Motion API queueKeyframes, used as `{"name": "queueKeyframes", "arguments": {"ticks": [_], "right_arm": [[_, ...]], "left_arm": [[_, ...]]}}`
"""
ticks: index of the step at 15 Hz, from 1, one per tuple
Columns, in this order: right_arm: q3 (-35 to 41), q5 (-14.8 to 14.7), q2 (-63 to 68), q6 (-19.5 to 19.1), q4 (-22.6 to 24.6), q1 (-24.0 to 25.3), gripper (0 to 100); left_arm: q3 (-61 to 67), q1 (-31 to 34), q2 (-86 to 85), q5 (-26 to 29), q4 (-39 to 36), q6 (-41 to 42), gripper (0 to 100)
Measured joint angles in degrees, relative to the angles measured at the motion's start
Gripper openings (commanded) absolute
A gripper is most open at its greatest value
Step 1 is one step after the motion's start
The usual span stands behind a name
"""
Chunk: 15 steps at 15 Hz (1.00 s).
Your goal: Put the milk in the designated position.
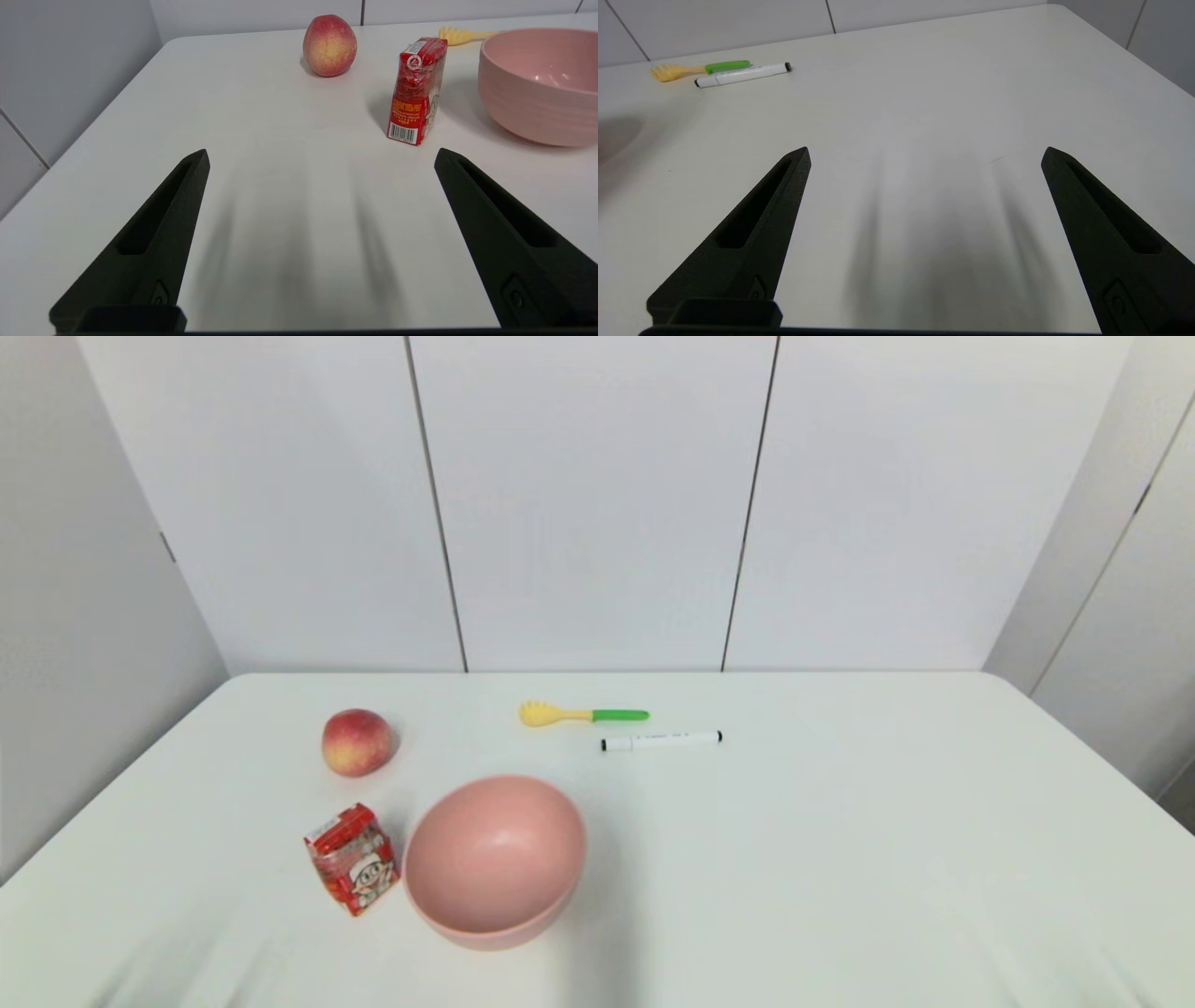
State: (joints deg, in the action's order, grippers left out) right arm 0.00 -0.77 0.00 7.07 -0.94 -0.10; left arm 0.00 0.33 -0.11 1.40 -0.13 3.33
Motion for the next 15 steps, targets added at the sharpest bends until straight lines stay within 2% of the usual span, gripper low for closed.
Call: {"name": "queueKeyframes", "arguments": {"ticks": [15], "right_arm": [[0.0,0.1,0.0,-0.7,0.0,0.0,100]], "left_arm": [[0.0,0.0,0.0,-0.4,0.0,-1.7,100]]}}
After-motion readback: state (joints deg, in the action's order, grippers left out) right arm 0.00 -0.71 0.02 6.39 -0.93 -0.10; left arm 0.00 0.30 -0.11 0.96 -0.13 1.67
